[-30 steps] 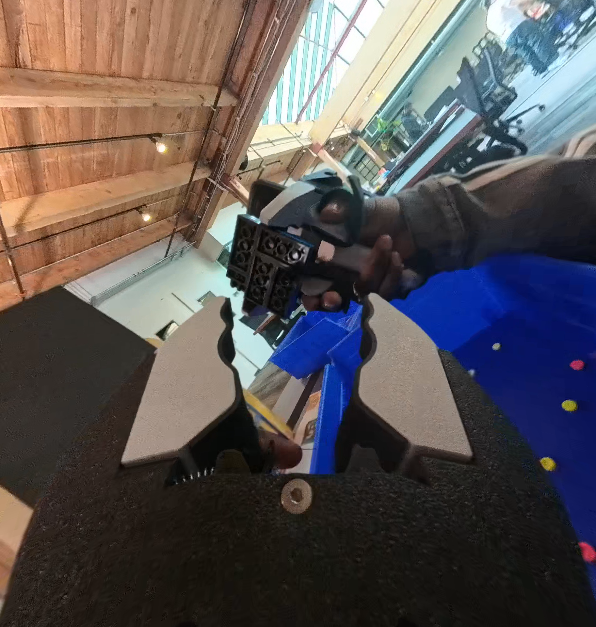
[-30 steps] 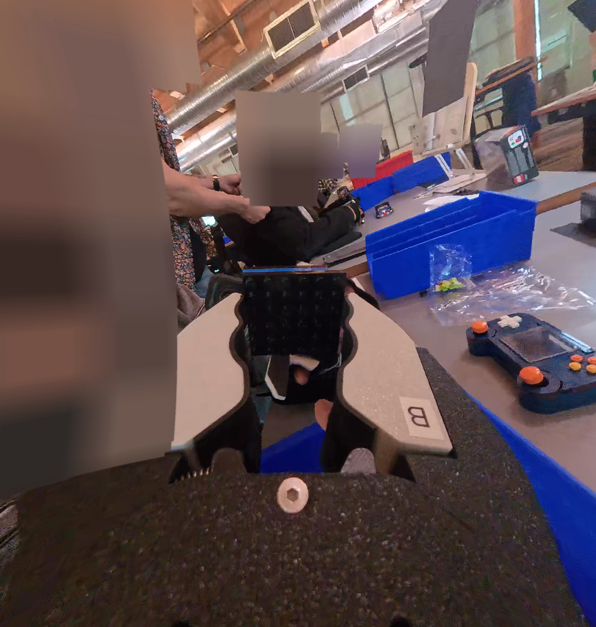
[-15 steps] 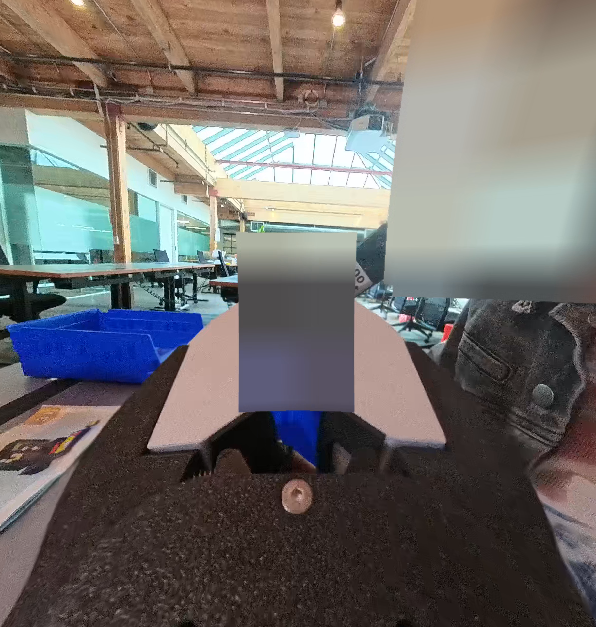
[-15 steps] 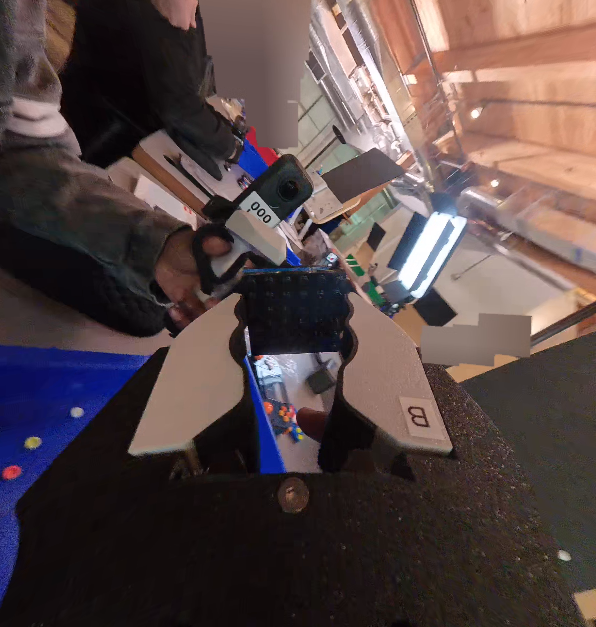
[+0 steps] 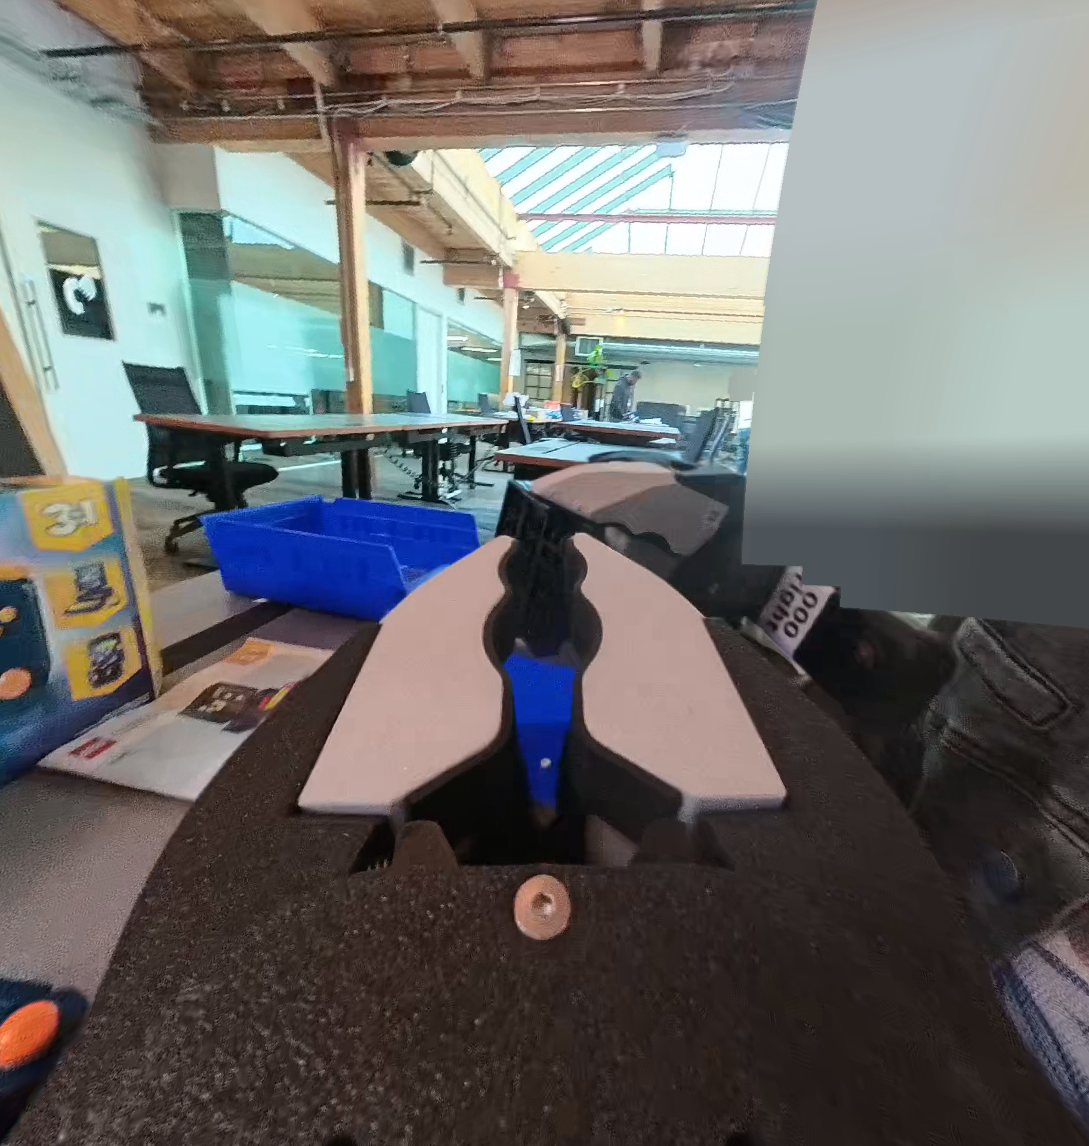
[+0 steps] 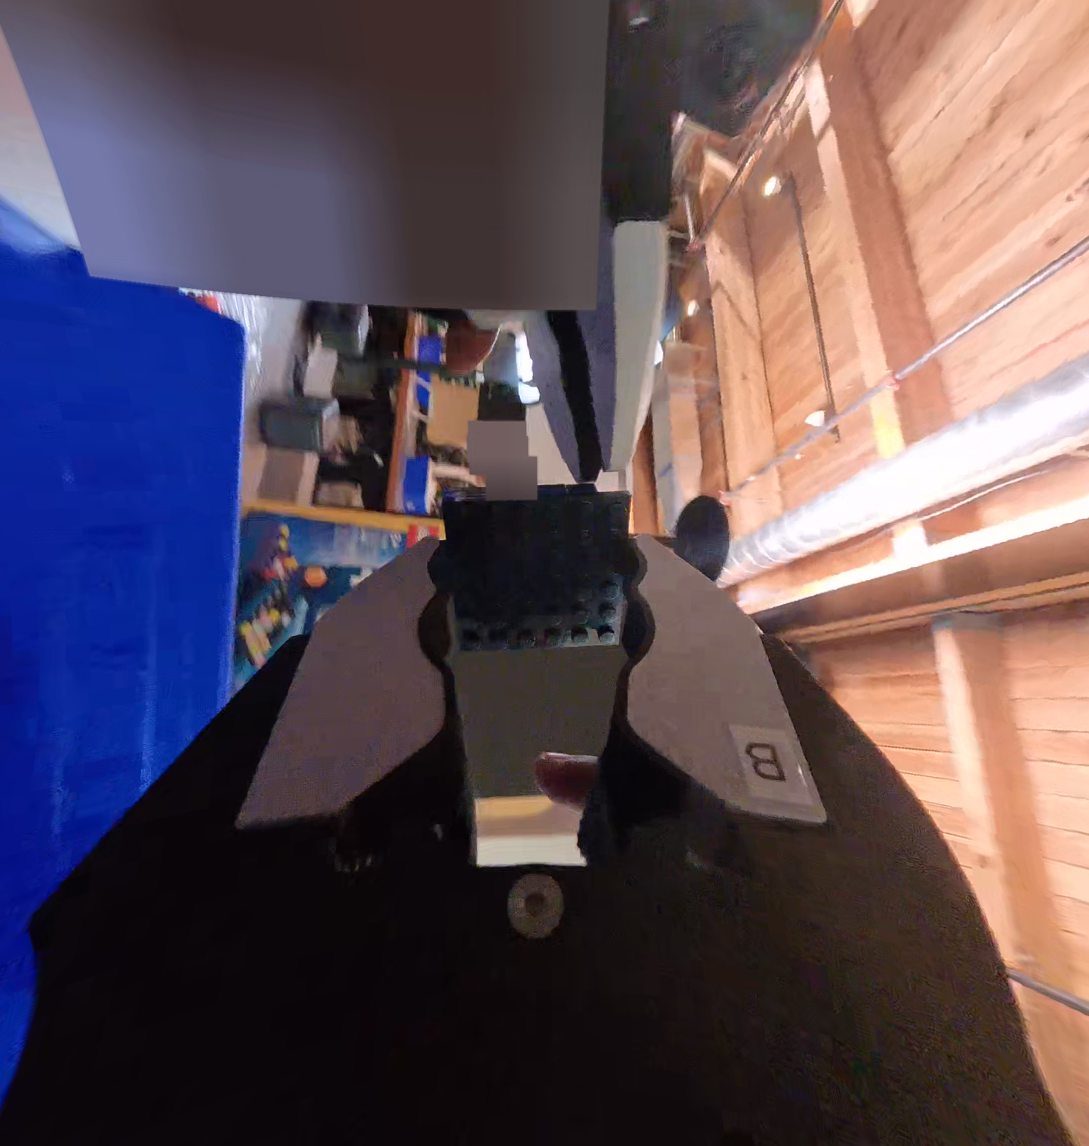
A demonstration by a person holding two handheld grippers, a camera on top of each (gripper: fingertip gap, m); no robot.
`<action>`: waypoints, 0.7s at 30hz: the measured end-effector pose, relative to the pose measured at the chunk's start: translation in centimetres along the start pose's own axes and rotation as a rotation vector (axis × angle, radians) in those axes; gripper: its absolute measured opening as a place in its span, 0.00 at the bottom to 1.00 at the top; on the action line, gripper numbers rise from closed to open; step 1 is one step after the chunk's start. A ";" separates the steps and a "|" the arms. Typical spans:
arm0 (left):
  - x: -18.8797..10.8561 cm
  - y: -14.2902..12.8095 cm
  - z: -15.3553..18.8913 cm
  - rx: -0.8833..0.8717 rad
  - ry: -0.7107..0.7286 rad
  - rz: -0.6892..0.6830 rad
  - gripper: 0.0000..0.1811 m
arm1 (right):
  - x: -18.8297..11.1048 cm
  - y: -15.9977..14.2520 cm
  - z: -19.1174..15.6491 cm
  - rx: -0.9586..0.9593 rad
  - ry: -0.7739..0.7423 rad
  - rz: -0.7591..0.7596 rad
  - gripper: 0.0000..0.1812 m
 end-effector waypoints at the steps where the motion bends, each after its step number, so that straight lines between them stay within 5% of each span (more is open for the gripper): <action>1: -0.1 -0.1 -0.3 -0.012 0.028 -0.013 0.07 | 0.3 -0.2 -0.5 -0.101 0.001 -0.061 0.30; 4: 0.3 -0.5 0.2 -0.028 0.012 -0.086 0.09 | 0.5 0.3 -1.2 -0.228 0.000 -0.092 0.30; 21: -0.7 -1.3 -0.1 -0.112 -0.136 -0.171 0.11 | -0.2 1.5 -1.4 -0.179 0.053 0.010 0.29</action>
Point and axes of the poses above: each gripper's, where its closed fingertips meet, x out along the fingers, y out of its top, z = x × y across the jaws, the point moved 5 cm from there along -x, back along the fingers, and after that the axes turned 8 degrees about -z, right-handed, at the moved point
